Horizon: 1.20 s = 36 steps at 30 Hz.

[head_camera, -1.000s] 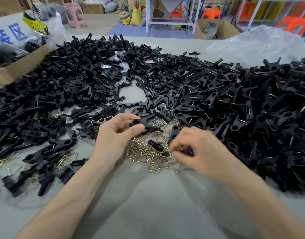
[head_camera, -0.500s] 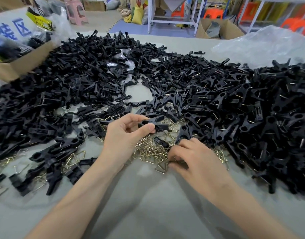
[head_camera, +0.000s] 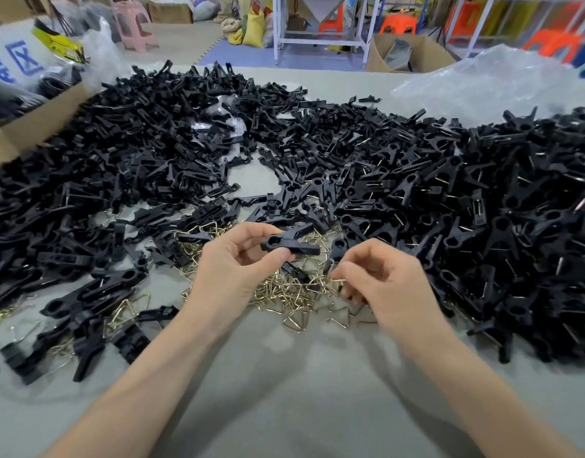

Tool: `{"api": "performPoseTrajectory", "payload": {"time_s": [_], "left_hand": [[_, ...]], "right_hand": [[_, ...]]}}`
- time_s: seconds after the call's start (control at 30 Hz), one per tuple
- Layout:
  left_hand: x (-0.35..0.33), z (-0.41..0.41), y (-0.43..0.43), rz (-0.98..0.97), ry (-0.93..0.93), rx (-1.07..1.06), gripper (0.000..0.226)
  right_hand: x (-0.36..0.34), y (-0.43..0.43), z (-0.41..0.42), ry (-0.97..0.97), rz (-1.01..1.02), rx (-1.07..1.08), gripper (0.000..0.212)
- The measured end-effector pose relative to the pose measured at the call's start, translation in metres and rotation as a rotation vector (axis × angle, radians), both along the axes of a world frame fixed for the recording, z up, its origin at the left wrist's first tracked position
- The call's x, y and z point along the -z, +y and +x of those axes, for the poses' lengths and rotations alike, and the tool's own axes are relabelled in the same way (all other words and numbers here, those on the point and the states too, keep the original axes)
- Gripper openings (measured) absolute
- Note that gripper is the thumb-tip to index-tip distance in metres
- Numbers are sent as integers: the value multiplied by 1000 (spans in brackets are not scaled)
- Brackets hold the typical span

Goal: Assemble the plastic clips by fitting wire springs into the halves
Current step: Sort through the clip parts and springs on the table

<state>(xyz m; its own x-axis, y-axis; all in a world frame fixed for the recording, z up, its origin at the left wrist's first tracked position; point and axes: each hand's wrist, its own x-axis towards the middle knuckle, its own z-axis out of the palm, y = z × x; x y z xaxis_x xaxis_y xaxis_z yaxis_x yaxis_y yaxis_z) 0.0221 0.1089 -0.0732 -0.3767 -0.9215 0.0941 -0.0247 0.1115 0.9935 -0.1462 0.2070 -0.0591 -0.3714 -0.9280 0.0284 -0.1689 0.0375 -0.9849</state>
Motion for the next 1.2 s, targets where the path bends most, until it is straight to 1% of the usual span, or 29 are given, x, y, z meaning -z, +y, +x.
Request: {"api": "performPoseTrajectory", "payload": {"time_s": [0.07,0.13,0.2,0.3,0.37,0.4,0.43,0.53,0.7,0.8,0.87,0.9,1.03,1.1,1.13,1.17,1.2], "left_hand": [[0,0,1,-19,2,22,25],[-2,-1,4,-9,6,38,22],[-4,-2,7,2,4,63,21],[-6,-5,10,-3,40,125,23],[-6,-5,11,-9,47,149,25],[-6,-5,11,-13,49,152,26],[-6,-5,11,-15,48,149,26],[-6,-4,9,-13,47,143,28],[-5,-4,10,-29,13,149,27],[-5,-5,10,-14,32,142,27],[-5,-4,9,-3,43,140,26],[-5,-4,9,1,46,141,26],[-7,-1,8,-2,35,148,24],[-8,0,8,-3,34,149,24],[-9,0,8,-5,35,151,23],[-10,0,9,-6,36,157,23],[-10,1,10,-9,36,162,22]], "right_hand": [[-2,-2,-5,-219,3,42,16],[-4,-3,-6,-357,-21,73,15],[-3,-3,-7,-414,-48,86,15],[-2,-2,-8,-438,-64,81,23],[-2,-3,-8,-433,-65,75,25],[-1,-3,-8,-397,-62,73,26],[-1,-3,-8,-319,-57,71,29],[3,-2,-10,29,-30,58,34],[2,0,-13,493,-69,29,19],[-6,-1,-16,761,-85,-105,21],[-14,-2,-20,940,-42,-254,27],[-19,-3,-21,1000,-21,-305,29],[-38,-10,-25,1173,-4,-383,36],[-45,-14,-27,1253,-2,-408,36],[-48,-15,-30,1239,-26,-394,32],[-51,-15,-33,1166,-62,-349,28],[-53,-14,-36,1037,-104,-280,25]]}}
